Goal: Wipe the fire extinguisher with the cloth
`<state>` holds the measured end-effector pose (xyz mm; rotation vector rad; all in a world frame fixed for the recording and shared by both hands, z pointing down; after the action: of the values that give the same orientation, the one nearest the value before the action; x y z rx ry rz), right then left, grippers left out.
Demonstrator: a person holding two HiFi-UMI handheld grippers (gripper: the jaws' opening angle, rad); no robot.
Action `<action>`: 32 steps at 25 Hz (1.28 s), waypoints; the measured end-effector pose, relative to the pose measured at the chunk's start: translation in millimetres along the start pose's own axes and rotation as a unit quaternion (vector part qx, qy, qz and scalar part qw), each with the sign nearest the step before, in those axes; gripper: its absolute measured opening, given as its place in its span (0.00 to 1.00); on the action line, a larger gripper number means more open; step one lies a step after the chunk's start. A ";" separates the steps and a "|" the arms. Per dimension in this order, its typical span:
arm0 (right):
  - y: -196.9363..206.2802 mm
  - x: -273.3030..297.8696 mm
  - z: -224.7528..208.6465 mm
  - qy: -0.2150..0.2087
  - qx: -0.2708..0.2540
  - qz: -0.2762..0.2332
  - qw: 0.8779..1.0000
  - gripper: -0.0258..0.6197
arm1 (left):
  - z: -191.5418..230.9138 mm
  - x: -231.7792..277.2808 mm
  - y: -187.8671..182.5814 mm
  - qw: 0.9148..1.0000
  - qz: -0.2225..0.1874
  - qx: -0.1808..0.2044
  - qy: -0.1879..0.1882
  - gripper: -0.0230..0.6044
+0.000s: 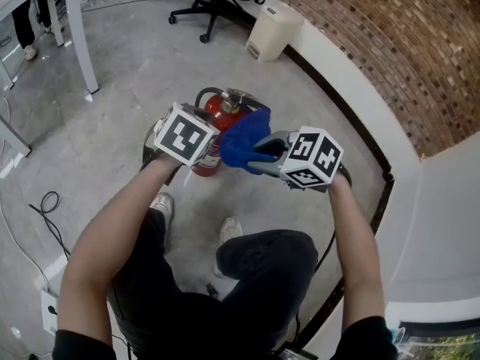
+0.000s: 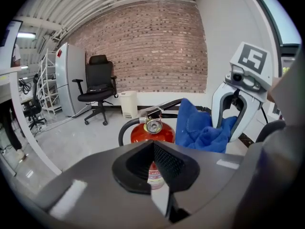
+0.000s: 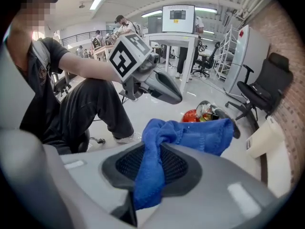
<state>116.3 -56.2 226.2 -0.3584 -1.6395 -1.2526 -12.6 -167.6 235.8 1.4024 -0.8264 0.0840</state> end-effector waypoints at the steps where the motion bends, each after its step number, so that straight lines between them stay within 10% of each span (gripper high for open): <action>1: -0.7 7.9 -0.3 0.012 0.007 -0.010 1.000 0.19 | -0.6 -0.6 1.0 1.000 0.000 -0.003 0.004 0.04; 8: -45.3 18.9 -23.5 0.179 0.060 -0.116 0.975 0.19 | 19.8 -16.2 4.2 0.999 -0.010 -0.015 -0.027 0.04; 16: -90.0 20.5 -60.9 0.288 0.086 -0.098 0.949 0.19 | 23.3 -17.9 -5.1 0.999 -0.036 -0.025 -0.017 0.04; 32: -149.8 85.4 -133.0 0.261 -0.006 0.084 0.962 0.19 | 85.2 -5.1 19.8 1.000 -0.005 -0.012 -0.017 0.04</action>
<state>39.4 -259.3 209.4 -0.1500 -1.1266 -1.1097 -65.5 -236.7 244.7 1.3880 -0.8461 0.0412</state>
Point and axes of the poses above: the fingertips, and each gripper's own axes: x forward along the fingers, z to its left, y out of its underside, the point moved 7 cm from there along -x, backward along the fingers
